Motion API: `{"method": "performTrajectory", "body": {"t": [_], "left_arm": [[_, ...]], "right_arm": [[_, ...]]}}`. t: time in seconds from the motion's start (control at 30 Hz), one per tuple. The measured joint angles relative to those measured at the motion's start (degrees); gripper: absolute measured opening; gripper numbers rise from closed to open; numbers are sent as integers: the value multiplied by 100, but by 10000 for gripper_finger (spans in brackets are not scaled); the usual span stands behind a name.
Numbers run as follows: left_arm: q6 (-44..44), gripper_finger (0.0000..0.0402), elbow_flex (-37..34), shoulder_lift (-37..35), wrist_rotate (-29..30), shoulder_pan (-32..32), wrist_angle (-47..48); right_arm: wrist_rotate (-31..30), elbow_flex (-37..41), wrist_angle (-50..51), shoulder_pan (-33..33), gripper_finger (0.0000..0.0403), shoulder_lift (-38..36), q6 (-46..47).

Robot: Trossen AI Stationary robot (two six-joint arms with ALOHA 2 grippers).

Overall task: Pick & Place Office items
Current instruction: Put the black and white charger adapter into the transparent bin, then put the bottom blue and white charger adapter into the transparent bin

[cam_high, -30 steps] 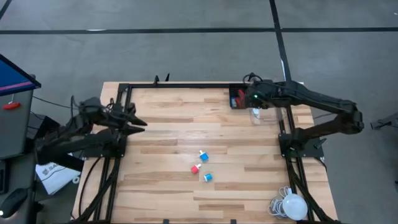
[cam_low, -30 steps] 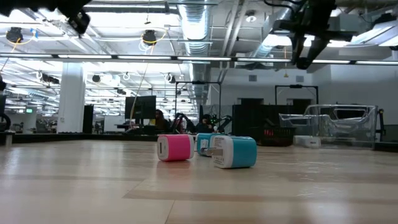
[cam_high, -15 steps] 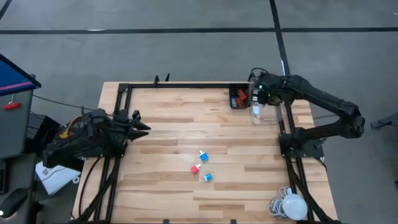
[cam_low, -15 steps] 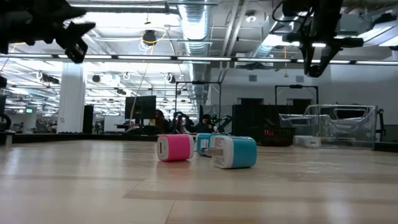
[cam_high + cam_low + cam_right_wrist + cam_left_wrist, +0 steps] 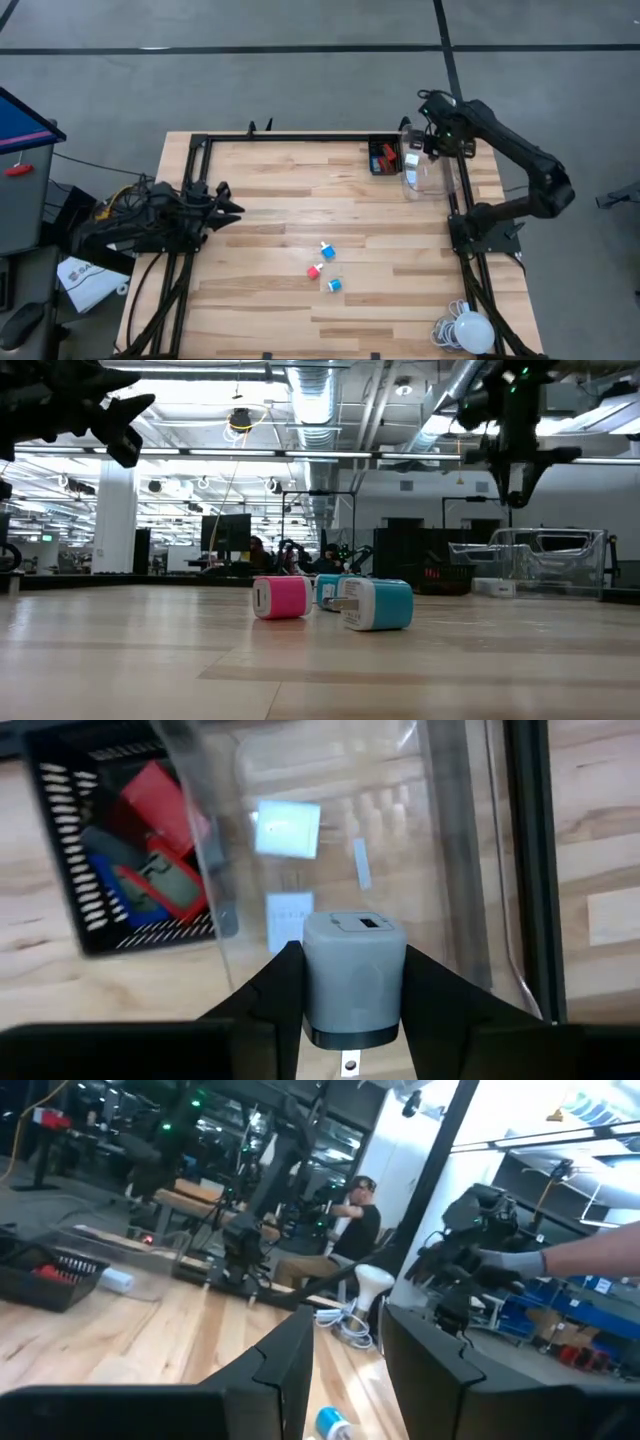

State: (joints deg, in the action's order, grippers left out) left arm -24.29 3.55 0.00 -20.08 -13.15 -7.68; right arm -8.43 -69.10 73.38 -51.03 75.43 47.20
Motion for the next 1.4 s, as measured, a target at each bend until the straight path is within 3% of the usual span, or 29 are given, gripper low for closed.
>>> {"method": "performTrajectory", "body": {"t": [0.4, 0.7, 0.93, 1.07, 1.23, 1.4], "left_arm": [[-204, 117, -120, 51, 173, 452, -273], [-325, 117, -118, 51, 170, 540, -287], [-470, 117, -118, 51, 29, 539, -319], [-520, 117, -118, 51, -10, 538, -317], [-644, 117, -118, 51, -49, 537, -320], [-621, 117, -118, 51, -50, 538, -311]], "right_arm": [[-69, 0, -522, -555, 119, 1202, -129], [-641, -4, -747, -530, 121, 1562, 624], [-1052, -2, -658, -342, 226, 1484, 1249], [-1186, -4, -729, -215, 257, 1346, 1233], [-1106, -4, -992, 409, 258, 1003, 489], [-474, -4, -949, 1808, 257, 686, 90]]}}
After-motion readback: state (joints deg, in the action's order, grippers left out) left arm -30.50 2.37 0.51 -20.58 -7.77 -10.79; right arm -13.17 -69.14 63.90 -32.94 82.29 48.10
